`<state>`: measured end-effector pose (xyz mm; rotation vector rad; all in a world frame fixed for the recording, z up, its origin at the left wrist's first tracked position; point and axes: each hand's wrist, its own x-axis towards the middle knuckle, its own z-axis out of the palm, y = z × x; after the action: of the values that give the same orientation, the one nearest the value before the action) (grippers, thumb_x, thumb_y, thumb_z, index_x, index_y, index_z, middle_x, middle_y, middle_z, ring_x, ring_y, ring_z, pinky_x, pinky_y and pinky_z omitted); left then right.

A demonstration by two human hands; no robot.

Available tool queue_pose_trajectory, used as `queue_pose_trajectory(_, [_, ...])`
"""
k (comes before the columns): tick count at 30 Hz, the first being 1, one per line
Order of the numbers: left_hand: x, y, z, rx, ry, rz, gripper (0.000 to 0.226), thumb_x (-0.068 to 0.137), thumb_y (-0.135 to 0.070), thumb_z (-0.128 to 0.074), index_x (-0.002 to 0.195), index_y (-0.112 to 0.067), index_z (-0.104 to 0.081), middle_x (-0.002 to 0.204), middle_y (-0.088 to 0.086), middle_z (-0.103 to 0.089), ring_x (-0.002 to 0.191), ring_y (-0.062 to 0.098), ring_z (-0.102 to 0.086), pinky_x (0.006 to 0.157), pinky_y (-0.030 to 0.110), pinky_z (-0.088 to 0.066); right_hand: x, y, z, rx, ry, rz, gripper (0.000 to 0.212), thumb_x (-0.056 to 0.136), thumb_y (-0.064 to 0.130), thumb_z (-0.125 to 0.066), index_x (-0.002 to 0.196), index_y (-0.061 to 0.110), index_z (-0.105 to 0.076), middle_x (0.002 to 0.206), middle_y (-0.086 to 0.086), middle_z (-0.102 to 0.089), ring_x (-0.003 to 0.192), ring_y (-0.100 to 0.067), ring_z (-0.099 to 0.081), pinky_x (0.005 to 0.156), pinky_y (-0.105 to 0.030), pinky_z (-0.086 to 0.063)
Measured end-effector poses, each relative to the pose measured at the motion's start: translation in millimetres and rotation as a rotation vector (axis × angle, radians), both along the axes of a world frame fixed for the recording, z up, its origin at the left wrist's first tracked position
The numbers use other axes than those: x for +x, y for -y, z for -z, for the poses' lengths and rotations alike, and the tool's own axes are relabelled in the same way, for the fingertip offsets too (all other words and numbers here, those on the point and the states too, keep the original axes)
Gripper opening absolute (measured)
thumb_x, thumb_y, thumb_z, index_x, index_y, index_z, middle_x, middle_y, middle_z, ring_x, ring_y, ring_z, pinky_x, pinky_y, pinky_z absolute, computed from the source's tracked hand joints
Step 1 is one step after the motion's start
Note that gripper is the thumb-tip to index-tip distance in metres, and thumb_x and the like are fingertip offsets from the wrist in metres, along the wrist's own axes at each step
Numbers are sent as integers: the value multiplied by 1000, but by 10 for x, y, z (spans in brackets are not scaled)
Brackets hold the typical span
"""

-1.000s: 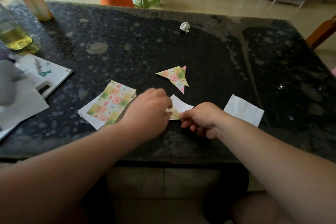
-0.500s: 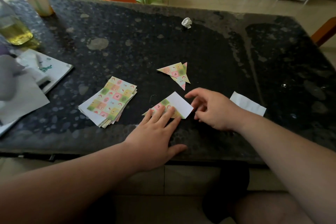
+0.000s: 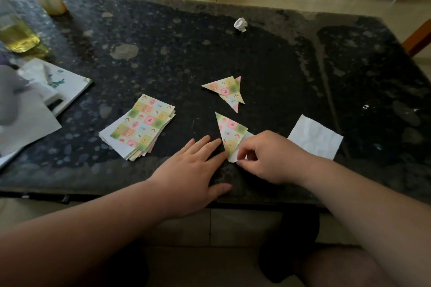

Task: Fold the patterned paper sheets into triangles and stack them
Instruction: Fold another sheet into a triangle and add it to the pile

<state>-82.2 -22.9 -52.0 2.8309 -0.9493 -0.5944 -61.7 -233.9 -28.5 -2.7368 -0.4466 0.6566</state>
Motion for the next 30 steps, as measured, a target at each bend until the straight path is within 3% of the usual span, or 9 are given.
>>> queue_pose_trajectory(2, [16,-43,20,6,5,23,76,97,-74,-23,161,-37,-6,171,-6,8,155,16,17,126,38,9,40,49,59,103,-57,93,4,94,34,-72,91,36,-72,88,17,-67,84,0,-63,74,-18,-53])
queue_pose_trajectory(4, [32,-46,23,4,14,38,73,98,-74,-23,161,-39,-9,171,-7,7,155,16,18,127,40,7,96,121,77,166,-84,142,16,92,27,-76,82,38,-70,84,18,-68,80,5,-64,69,-11,-48])
queue_pose_trajectory(8, [70,-43,-17,-22,32,115,73,98,-73,-25,161,-37,-14,170,-11,6,154,11,21,126,38,10,146,176,63,182,-159,157,18,91,23,-77,79,36,-73,85,16,-73,84,1,-68,78,-21,-55])
queue_pose_trajectory(13, [271,-162,44,-154,-55,205,69,101,-64,-36,161,-35,-20,167,-22,-10,152,-6,8,120,23,15,152,132,80,179,-130,201,13,92,31,-76,79,34,-72,84,16,-70,81,0,-65,71,-19,-49])
queue_pose_trajectory(17, [311,-243,98,-184,-53,236,64,102,-59,-38,160,-37,-22,165,-26,-9,148,-14,13,116,15,19,177,82,103,124,-110,245,15,94,32,-73,80,32,-71,85,15,-69,82,-5,-64,68,-20,-49])
queue_pose_trajectory(24, [308,-206,98,-161,-4,237,62,100,-63,-36,158,-41,-28,166,-25,-10,151,-9,8,115,14,20,179,34,143,180,-53,337,11,93,30,-74,84,25,-77,81,13,-69,78,-6,-64,64,-20,-47])
queue_pose_trajectory(30, [306,-230,103,-173,12,241,61,99,-63,-35,155,-42,-34,166,-22,-16,153,-2,-1,116,17,15,162,-4,149,155,-38,340,13,94,32,-73,82,28,-71,77,13,-63,75,-7,-60,69,-27,-46])
